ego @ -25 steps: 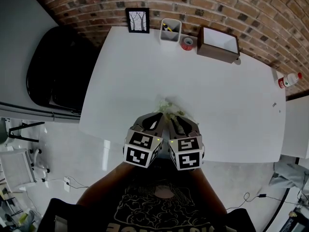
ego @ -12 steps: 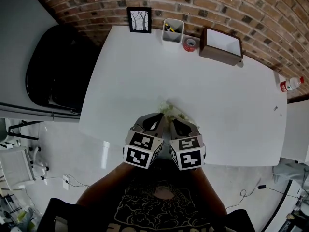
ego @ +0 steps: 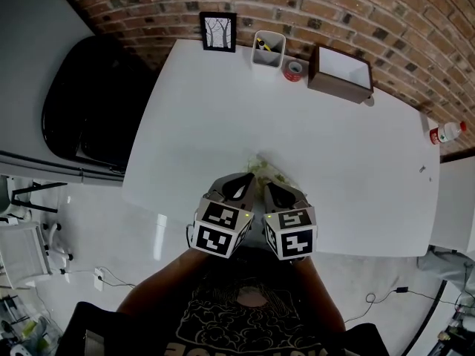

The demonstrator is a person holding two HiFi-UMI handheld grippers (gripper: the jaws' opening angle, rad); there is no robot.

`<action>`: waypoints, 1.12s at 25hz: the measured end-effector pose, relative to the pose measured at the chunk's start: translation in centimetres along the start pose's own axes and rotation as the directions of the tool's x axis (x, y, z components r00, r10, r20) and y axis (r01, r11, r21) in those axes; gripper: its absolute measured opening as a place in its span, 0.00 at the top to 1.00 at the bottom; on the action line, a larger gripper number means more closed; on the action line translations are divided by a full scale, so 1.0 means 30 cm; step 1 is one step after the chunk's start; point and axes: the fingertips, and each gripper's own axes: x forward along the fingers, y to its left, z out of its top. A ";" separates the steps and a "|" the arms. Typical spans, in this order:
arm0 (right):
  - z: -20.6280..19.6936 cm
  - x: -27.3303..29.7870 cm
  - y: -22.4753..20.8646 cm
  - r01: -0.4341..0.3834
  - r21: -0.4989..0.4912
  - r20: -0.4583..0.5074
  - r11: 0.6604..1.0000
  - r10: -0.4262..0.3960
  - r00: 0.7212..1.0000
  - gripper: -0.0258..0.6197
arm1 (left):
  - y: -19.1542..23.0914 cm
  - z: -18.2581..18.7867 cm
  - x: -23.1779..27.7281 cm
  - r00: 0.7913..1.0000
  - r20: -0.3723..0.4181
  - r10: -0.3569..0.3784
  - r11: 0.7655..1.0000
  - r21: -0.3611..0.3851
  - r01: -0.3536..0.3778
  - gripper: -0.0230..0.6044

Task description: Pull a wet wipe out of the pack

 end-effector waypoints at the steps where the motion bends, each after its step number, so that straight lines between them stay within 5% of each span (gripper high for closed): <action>1: 0.005 -0.005 -0.002 0.004 0.005 0.009 1.000 -0.004 1.000 0.93 | -0.002 0.001 -0.004 1.000 0.003 0.000 1.000 0.003 0.000 0.94; 28: 0.067 -0.149 0.025 0.137 0.054 0.127 0.989 -0.143 0.982 0.93 | -0.078 0.022 -0.135 0.995 0.057 -0.079 0.996 0.046 0.076 0.94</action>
